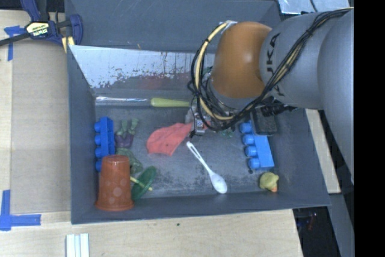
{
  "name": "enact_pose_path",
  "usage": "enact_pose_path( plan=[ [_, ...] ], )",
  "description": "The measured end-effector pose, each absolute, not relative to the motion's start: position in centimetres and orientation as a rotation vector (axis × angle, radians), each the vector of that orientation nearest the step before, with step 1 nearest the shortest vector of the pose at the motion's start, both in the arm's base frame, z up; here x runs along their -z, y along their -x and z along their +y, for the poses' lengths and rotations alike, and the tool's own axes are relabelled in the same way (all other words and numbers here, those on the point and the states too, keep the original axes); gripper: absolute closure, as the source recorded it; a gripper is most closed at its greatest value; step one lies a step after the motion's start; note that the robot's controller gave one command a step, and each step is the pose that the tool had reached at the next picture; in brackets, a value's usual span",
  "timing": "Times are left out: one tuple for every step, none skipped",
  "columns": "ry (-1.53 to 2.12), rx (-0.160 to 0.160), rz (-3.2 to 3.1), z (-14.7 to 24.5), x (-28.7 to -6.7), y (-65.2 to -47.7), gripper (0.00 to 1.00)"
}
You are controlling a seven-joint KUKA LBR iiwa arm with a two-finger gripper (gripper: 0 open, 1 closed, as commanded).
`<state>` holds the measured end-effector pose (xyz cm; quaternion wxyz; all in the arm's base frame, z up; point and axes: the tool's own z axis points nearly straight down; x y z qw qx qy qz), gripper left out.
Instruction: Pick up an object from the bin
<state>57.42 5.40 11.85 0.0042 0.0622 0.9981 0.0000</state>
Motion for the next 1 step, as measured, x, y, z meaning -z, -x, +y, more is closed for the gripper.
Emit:
enact_pose_path(
  plan=[
    [0.031, 0.001, 3.13, 5.92, -18.8, -58.52, 1.0]
  ],
)
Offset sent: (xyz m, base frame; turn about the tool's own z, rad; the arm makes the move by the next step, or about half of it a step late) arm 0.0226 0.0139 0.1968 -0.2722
